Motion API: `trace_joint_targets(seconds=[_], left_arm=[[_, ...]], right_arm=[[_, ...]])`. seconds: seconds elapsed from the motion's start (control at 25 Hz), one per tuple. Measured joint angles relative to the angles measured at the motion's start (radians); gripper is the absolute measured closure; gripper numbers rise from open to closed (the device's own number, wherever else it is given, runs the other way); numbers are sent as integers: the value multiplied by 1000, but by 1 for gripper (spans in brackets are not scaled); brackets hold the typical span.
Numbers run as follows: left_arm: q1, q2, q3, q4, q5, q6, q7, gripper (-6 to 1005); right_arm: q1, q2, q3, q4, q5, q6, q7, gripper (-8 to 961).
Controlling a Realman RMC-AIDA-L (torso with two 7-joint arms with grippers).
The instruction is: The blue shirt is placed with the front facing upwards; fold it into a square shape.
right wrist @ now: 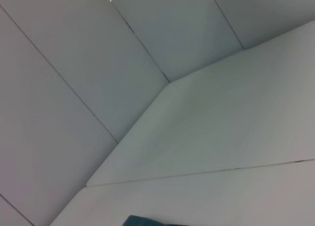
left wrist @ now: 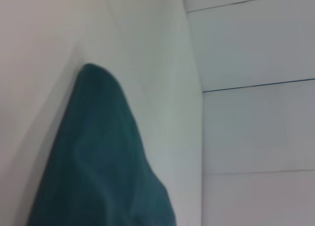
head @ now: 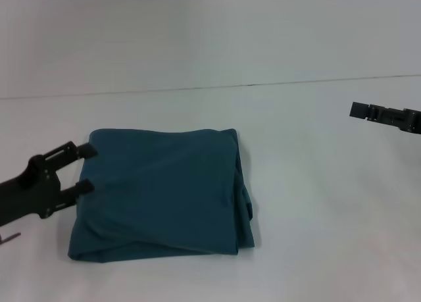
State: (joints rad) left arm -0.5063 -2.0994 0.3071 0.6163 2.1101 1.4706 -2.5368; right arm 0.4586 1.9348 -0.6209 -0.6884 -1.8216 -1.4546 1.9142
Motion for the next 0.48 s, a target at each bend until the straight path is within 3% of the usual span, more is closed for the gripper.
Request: trace_joint_targets(seconds=[0.48], left_arm=[[19, -22, 94, -76, 13, -105, 40, 156]], right_arm=[[1, 1, 1, 1, 1, 6, -4, 8]])
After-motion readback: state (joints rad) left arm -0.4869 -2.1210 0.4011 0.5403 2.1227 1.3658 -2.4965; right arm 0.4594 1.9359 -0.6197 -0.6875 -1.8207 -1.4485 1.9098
